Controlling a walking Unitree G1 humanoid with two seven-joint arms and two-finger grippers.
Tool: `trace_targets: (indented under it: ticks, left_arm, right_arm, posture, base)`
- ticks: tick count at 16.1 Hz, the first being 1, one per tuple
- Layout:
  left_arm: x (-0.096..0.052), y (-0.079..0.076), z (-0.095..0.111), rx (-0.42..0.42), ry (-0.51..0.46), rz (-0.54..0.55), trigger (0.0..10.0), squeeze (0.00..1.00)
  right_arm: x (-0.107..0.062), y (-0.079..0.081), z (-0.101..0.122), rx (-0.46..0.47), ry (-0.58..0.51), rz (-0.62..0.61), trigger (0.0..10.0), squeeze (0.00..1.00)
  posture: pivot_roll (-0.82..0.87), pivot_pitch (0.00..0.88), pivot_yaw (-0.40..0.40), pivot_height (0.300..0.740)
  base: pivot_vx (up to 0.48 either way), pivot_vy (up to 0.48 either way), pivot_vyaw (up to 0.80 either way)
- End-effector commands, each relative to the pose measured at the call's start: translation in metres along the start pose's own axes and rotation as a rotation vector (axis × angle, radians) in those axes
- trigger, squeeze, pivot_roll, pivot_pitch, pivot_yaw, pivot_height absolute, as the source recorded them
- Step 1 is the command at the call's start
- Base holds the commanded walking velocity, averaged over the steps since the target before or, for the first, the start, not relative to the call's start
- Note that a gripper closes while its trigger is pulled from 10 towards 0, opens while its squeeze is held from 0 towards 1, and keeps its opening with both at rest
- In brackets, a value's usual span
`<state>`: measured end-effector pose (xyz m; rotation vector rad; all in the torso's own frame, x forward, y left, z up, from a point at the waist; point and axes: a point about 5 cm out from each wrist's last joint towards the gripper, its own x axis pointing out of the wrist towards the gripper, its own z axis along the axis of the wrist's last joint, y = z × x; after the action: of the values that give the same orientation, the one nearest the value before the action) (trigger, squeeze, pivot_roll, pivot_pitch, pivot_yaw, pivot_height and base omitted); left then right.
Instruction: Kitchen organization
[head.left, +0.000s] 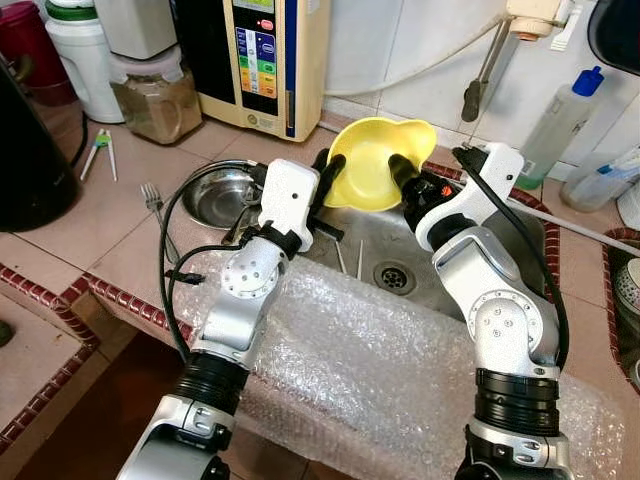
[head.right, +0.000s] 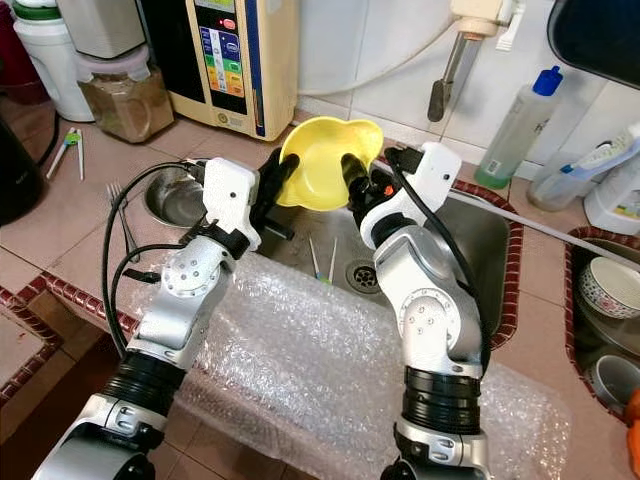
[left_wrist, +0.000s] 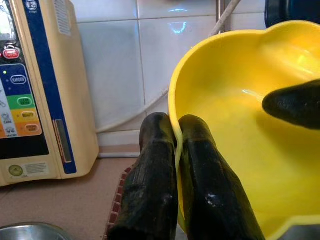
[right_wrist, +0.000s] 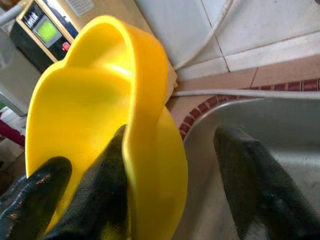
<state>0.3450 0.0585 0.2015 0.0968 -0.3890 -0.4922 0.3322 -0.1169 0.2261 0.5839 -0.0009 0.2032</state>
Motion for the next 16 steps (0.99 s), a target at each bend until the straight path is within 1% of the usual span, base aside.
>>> trace_targets:
  ticks: [1,4,6,7,8,9,10,12,13,15,16]
  left_arm:
    - [0.003,-0.001,0.008,0.009,-0.047,0.006,0.0,0.00]
    - [0.003,0.003,0.010,0.018,-0.054,0.024,0.0,0.00]
    - [0.002,0.005,0.009,0.022,-0.056,0.036,0.0,0.00]
    - [0.003,0.004,0.008,0.024,-0.055,0.038,4.7,0.00]
    - [0.003,0.004,0.008,0.033,-0.057,0.039,8.9,0.00]
    - [0.003,0.005,0.008,0.038,-0.058,0.040,10.0,0.00]
    - [0.002,0.006,0.008,0.044,-0.056,0.044,10.0,0.00]
    - [0.000,0.007,0.007,0.049,-0.055,0.047,10.0,0.00]
    - [-0.006,0.008,0.000,0.053,-0.041,0.032,10.0,1.00]
    - [-0.009,0.008,-0.006,0.060,-0.022,0.024,10.0,1.00]
    - [-0.010,0.008,-0.008,0.039,-0.012,0.015,10.0,1.00]
  right_arm:
    - [0.000,-0.008,0.000,0.014,0.021,-0.042,0.0,0.00]
    - [0.002,-0.010,-0.006,0.024,0.068,-0.053,0.0,0.00]
    - [0.003,-0.010,-0.006,0.016,0.074,-0.059,0.0,0.00]
    - [0.004,-0.012,-0.006,0.019,0.077,-0.063,0.0,0.00]
    - [0.004,-0.014,-0.008,0.019,0.081,-0.070,0.0,0.00]
    - [0.004,-0.017,-0.010,0.026,0.087,-0.081,0.0,0.00]
    - [0.004,-0.019,-0.012,0.038,0.092,-0.093,0.0,0.00]
    - [0.003,-0.021,-0.015,0.045,0.096,-0.104,0.0,0.00]
    - [0.003,-0.028,-0.022,0.050,0.111,-0.134,0.0,0.00]
    - [0.004,-0.035,-0.027,0.048,0.119,-0.161,0.0,0.00]
    - [0.004,-0.039,-0.029,0.044,0.121,-0.174,0.0,0.00]
  posture:
    - [-0.02,0.093,-0.058,0.740]
    - [-0.01,0.084,-0.069,0.740]
    - [-0.02,0.065,-0.074,0.740]
    - [-0.01,0.051,-0.076,0.740]
    - [0.00,0.040,-0.075,0.740]
    - [0.01,0.028,-0.074,0.740]
    - [0.01,0.006,-0.074,0.740]
    - [0.02,0.000,-0.072,0.740]
    - [0.03,0.000,-0.065,0.740]
    - [0.05,0.000,-0.065,0.740]
    - [0.05,0.000,-0.061,0.740]
  base:
    - [0.000,0.000,0.00]
    - [0.000,0.000,0.00]
    - [0.000,0.000,0.00]
    - [0.000,0.000,0.00]
    - [0.000,0.000,0.00]
    - [0.000,0.000,0.00]
    - [0.000,0.000,0.00]
    - [0.000,0.000,0.00]
    - [0.000,0.000,0.00]
    - [0.000,0.000,0.00]
    - [0.000,0.000,0.00]
